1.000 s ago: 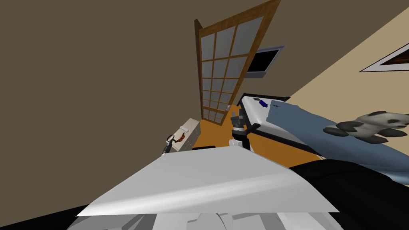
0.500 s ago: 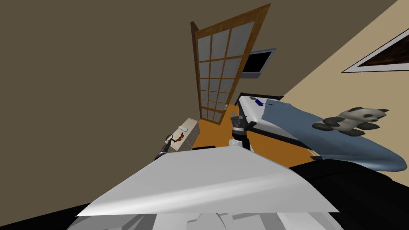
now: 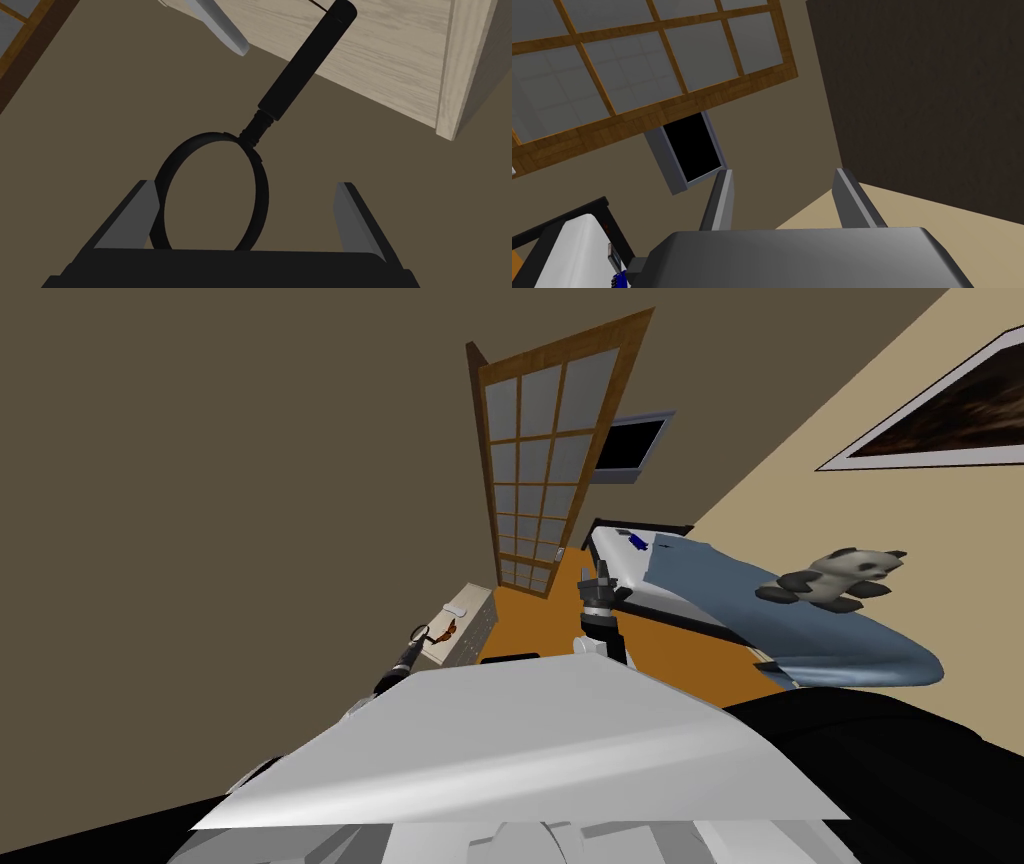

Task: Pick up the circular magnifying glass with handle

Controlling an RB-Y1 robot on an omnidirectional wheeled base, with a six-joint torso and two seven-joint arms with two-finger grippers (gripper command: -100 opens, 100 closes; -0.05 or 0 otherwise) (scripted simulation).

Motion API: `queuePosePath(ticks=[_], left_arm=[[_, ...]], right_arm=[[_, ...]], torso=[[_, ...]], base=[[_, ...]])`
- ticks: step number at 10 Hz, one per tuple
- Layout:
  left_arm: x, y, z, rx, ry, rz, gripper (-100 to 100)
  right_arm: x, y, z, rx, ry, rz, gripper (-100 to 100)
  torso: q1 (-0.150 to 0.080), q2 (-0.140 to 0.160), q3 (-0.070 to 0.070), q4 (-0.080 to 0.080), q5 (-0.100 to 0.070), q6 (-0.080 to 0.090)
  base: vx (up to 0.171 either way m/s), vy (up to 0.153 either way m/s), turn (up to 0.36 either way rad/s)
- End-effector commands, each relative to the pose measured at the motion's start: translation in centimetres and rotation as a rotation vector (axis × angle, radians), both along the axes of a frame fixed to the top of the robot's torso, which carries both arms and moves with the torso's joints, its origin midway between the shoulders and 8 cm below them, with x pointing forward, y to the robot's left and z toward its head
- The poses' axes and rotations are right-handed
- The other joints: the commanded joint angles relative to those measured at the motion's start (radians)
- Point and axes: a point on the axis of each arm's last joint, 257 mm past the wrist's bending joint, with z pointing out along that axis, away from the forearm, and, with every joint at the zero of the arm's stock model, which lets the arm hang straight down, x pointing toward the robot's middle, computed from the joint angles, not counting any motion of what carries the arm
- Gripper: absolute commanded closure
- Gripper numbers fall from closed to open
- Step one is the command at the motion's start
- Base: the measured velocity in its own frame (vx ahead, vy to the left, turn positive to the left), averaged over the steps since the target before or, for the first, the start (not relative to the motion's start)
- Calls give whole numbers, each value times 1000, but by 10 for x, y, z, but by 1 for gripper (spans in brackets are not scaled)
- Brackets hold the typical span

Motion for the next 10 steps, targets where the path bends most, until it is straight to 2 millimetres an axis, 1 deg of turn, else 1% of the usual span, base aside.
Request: queuePosePath(ticks=[1, 3, 4, 5, 7, 8, 9, 10], left_arm=[[2, 10, 1, 7, 28, -11, -100], [4, 20, 2, 16, 56, -20, -100], [4, 20, 2, 16, 56, -20, -100], [5, 29, 4, 25, 83, -25, -100], [5, 40, 5, 35, 110, -27, -100], [6, 37, 6, 33, 100, -29, -100], [6, 38, 5, 32, 103, -27, 0], [17, 20, 2, 29, 106, -59, -100]], right_arm=[[0, 0, 0, 0, 0, 0, 0], [0, 0, 0, 0, 0, 0, 0], [0, 0, 0, 0, 0, 0, 0], [0, 0, 0, 0, 0, 0, 0], [0, 0, 0, 0, 0, 0, 0], [0, 0, 0, 0, 0, 0, 0], [0, 0, 0, 0, 0, 0, 0], [0, 0, 0, 0, 0, 0, 0]], torso=[[0, 0, 0, 0, 0, 0], [0, 0, 0, 0, 0, 0], [0, 0, 0, 0, 0, 0], [1, -2, -1, 0, 0, 0], [1, -1, 0, 0, 0, 0], [1, -1, 0, 0, 0, 0], [1, -2, -1, 0, 0, 0], [1, -3, -1, -1, 1, 0]], base=[[-53, -25, -67], [-47, -25, -79], [-20, -7, -19], [-28, -16, -106], [-42, -16, -68], [-16, -6, -3], [0, 0, 0], [17, 28, 208]])
